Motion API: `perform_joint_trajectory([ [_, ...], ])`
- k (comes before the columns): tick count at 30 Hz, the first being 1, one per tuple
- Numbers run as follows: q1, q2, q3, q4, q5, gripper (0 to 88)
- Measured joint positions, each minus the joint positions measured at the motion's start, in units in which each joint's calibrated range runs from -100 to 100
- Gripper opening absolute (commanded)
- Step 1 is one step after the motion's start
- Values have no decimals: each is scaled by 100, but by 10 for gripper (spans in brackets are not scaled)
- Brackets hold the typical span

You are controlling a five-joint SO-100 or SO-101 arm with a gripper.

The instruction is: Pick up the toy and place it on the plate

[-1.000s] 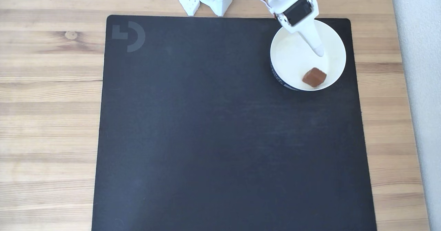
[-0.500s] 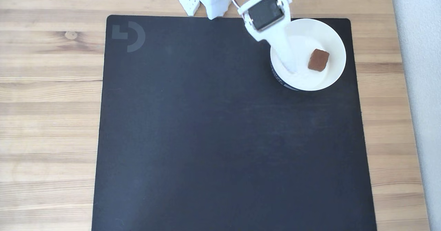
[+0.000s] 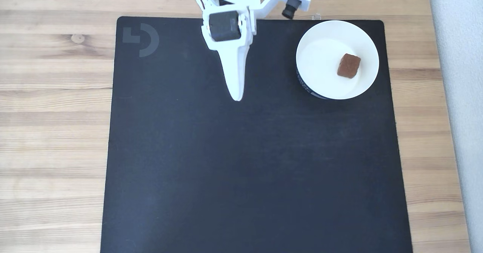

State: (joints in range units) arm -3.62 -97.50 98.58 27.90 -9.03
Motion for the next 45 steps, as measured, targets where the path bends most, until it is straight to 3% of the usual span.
perform_joint_trajectory([
  [4,483,-92,9,566,26,28],
  [9,549,-117,19,1477,505,26],
  [17,624,-117,19,2423,628,26],
  [45,599,-117,19,2558,628,28],
])
